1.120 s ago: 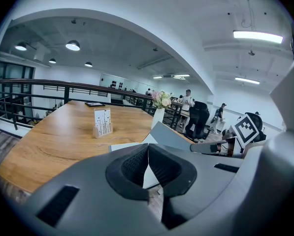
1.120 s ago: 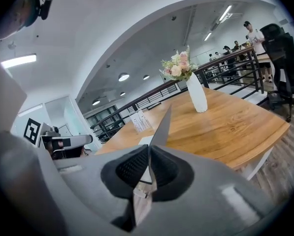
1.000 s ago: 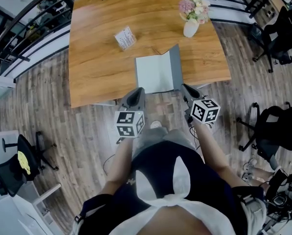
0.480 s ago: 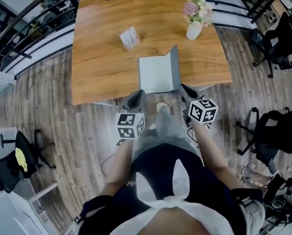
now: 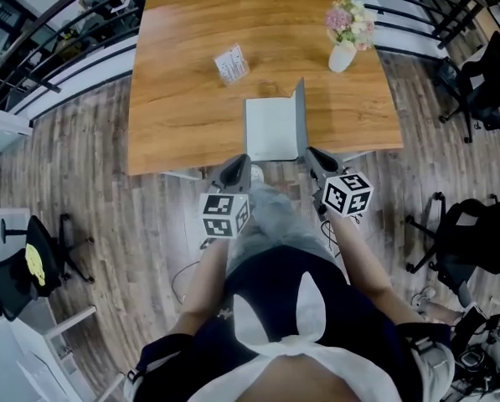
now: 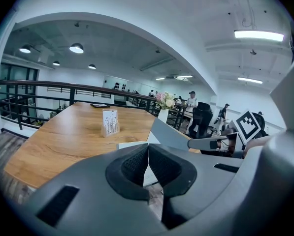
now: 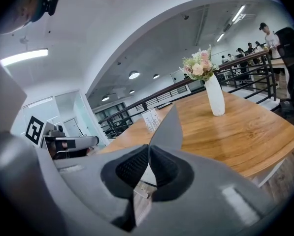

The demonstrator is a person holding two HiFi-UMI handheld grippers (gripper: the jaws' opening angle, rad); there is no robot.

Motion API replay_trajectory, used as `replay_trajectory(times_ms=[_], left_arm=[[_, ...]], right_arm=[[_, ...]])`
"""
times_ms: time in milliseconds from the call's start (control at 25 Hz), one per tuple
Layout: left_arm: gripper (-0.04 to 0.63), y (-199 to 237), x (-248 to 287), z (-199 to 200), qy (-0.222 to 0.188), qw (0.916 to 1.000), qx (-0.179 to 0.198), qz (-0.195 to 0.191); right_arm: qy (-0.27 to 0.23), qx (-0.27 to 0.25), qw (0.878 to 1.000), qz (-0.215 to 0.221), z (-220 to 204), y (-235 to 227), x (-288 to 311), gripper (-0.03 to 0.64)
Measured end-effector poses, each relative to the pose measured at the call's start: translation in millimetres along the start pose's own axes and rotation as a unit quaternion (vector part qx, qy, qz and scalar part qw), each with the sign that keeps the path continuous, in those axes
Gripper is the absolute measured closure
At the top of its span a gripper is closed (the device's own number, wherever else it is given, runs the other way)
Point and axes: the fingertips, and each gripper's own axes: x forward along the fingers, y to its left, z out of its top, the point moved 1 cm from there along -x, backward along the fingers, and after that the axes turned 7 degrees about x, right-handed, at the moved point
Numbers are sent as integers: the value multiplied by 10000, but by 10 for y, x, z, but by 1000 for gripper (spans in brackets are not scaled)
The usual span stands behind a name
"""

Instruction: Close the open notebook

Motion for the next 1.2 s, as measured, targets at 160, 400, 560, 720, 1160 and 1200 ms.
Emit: replay_trajectory(times_ms=[160, 400, 560, 720, 1160, 1200], left_arm=[[577, 77, 42, -2, -2, 10000, 7, 25], [577, 135, 58, 36, -25, 10000, 6, 43], [577, 226, 29, 20, -36, 9999, -46, 85], [577, 224, 18, 16, -76, 9998, -101, 121], [577, 356, -23, -68, -66, 9994, -235, 229], [577, 351, -6, -71, -63, 9994, -243, 229]], right_arm=[[-9, -83, 10000, 54, 3, 40, 52, 603], [76, -180, 9997, 126, -11, 91, 85, 603], [122, -225, 9996, 150, -26, 178, 165, 603], [203, -282, 9993, 150, -59, 208, 181, 603], [334, -462, 9981, 250, -81, 317, 291, 603], [349, -471, 9979, 260, -84, 313, 298, 603]])
